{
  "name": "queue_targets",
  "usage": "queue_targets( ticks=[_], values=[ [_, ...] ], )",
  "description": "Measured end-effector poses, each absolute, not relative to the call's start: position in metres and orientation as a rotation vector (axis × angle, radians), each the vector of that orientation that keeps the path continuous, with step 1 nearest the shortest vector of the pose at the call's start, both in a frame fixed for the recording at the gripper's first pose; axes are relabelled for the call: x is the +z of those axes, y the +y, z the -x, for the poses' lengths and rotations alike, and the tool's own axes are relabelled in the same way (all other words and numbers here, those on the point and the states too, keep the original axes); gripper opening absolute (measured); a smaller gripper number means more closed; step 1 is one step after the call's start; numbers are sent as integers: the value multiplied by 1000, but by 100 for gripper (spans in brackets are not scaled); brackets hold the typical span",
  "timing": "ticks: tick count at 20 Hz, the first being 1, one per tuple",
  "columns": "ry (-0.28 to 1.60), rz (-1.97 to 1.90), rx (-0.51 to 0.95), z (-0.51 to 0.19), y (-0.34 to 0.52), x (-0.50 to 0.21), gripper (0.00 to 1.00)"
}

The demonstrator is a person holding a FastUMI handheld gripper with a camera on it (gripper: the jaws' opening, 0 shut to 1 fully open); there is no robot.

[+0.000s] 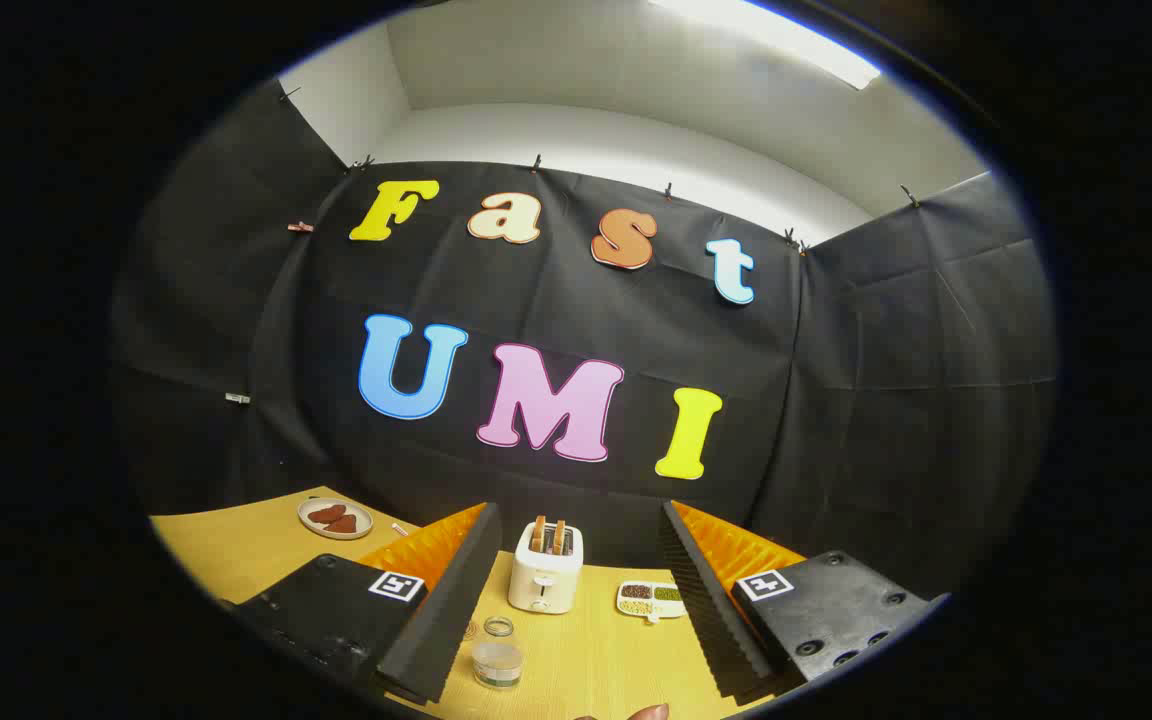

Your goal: Take the bottle from table, then pour the juice into the cup, finally place the bottle on the coaster

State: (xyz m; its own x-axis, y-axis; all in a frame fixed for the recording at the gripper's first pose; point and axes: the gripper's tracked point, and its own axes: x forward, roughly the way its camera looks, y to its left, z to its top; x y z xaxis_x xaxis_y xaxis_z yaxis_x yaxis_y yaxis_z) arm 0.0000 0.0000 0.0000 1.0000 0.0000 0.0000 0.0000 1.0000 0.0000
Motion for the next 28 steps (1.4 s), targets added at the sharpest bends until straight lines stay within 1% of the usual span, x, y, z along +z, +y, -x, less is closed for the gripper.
queue_targets(
  ticks=[20,24,28],
  values=[
    [-15,-8,20,2,7,2,97],
    [-25,-25,22,0,10,-6,97],
    [-32,-41,53,6,28,-27,97]
  ],
)
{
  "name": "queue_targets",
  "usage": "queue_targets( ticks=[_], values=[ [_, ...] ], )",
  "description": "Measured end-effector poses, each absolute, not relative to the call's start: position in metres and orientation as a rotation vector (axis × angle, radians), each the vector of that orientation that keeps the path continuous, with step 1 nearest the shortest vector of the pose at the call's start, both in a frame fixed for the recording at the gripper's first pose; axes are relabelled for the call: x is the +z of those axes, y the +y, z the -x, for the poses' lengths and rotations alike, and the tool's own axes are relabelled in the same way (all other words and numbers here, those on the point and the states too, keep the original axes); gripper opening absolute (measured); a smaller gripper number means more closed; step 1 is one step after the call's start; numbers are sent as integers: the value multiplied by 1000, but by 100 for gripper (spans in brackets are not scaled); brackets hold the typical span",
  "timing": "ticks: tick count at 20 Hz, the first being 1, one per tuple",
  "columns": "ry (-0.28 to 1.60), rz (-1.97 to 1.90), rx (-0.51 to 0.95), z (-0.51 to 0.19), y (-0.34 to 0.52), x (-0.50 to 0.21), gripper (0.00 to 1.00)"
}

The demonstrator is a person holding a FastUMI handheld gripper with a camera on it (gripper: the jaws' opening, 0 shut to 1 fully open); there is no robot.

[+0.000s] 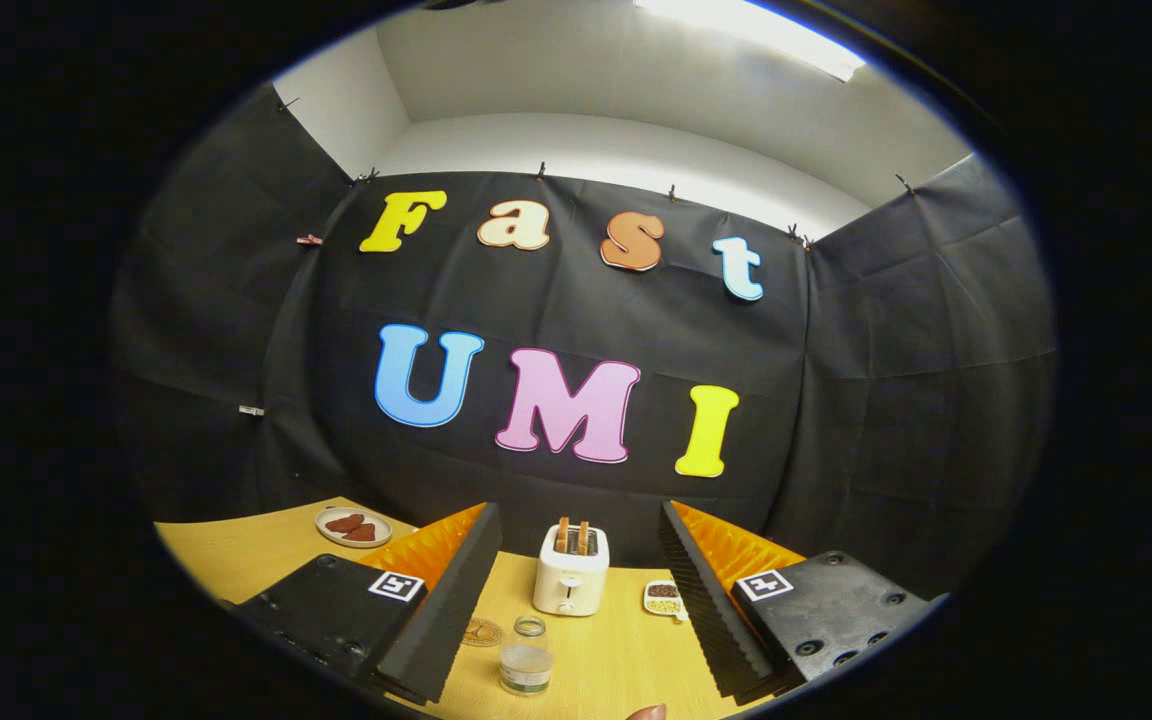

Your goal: Take the bottle from table, then pour the juice into the cup, finally place the bottle on the coaster

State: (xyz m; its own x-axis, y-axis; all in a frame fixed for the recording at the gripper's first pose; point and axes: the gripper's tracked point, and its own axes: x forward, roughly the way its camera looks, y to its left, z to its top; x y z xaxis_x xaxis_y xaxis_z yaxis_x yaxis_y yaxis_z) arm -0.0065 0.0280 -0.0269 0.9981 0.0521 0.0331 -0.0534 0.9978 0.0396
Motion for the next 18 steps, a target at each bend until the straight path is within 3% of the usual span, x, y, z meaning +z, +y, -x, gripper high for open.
queue_targets(
  ticks=[18],
  values=[
    [204,-99,113,-16,83,-273,97]
  ],
)
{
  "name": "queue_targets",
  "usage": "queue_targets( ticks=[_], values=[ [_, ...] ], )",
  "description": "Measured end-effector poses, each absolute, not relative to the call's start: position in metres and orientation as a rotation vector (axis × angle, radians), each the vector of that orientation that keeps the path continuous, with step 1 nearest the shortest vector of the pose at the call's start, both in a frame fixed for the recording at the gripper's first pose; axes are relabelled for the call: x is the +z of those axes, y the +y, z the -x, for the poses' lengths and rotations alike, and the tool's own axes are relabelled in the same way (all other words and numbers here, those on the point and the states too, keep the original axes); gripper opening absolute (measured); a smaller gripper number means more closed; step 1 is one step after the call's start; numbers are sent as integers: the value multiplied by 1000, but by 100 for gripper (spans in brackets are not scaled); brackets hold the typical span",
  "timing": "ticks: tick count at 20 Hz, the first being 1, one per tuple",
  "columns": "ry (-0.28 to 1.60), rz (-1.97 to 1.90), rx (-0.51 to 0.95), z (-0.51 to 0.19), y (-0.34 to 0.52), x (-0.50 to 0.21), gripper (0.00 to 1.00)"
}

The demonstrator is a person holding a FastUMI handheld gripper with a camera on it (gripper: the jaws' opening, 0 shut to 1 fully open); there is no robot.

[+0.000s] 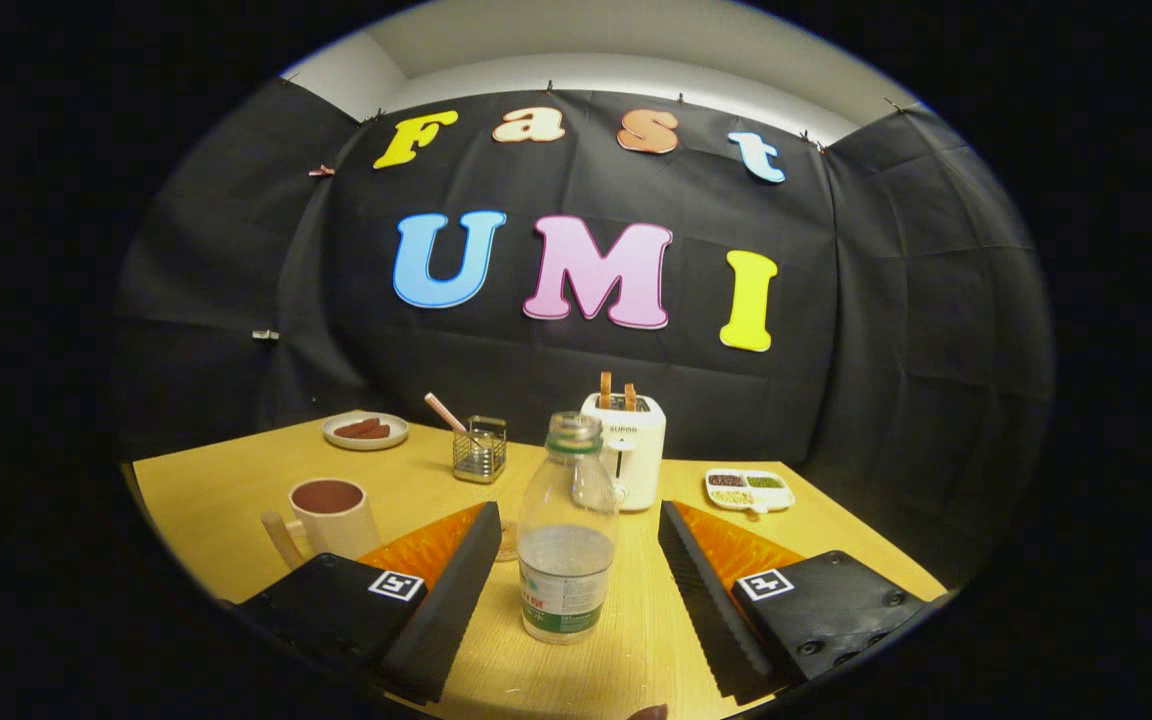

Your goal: Take the bottle from table, then pour the juice into the cup, finally place the bottle on the coaster

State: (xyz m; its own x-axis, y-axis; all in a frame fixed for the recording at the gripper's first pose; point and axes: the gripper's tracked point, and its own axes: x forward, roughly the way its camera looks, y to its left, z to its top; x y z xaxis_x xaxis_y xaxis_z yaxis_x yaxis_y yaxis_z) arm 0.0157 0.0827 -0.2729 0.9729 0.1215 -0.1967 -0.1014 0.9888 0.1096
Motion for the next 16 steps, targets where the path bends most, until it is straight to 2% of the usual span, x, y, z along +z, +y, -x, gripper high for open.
queue_targets(
  ticks=[10,11,13,16],
  values=[
    [254,-127,85,-46,93,-325,97],
    [262,-138,86,-46,94,-326,94],
    [266,-152,83,-46,95,-327,77],
    [275,-151,81,-47,94,-326,77]
  ],
)
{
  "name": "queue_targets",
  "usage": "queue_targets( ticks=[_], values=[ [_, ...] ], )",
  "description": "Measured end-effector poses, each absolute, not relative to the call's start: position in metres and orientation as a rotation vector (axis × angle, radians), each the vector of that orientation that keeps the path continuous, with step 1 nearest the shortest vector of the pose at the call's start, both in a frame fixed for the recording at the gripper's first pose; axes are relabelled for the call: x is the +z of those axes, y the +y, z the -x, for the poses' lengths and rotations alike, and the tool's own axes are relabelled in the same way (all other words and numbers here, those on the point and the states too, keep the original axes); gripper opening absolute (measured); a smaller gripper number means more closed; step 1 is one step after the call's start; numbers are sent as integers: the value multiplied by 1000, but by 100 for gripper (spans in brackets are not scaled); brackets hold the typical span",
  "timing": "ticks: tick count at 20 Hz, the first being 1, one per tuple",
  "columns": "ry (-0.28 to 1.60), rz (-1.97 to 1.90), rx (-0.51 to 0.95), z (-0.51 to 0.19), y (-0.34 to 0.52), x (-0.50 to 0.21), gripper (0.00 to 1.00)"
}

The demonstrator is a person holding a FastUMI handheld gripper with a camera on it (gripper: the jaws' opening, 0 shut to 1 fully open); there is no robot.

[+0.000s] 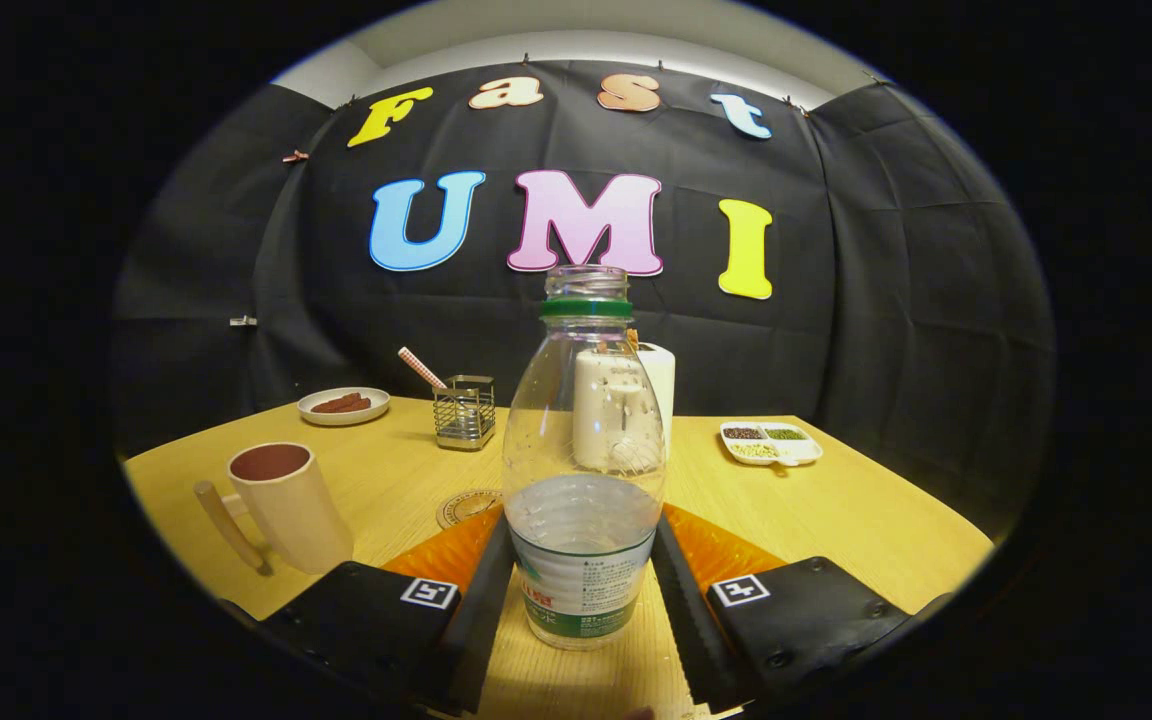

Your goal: Take the bottle from table, then pour the juice into the cup, finally place the bottle on the coaster

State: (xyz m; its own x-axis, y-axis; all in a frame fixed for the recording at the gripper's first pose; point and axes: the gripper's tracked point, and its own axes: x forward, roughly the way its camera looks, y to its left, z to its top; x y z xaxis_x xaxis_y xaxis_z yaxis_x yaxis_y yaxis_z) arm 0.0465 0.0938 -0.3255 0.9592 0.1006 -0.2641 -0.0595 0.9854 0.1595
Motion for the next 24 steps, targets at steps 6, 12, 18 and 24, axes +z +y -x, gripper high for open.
queue_targets(
  ticks=[6,12,18,24],
  values=[
    [253,-120,84,-49,89,-281,76],
    [204,65,117,-52,101,-205,76],
    [209,263,146,-53,124,-169,76],
    [229,650,184,-59,135,-170,76]
  ],
)
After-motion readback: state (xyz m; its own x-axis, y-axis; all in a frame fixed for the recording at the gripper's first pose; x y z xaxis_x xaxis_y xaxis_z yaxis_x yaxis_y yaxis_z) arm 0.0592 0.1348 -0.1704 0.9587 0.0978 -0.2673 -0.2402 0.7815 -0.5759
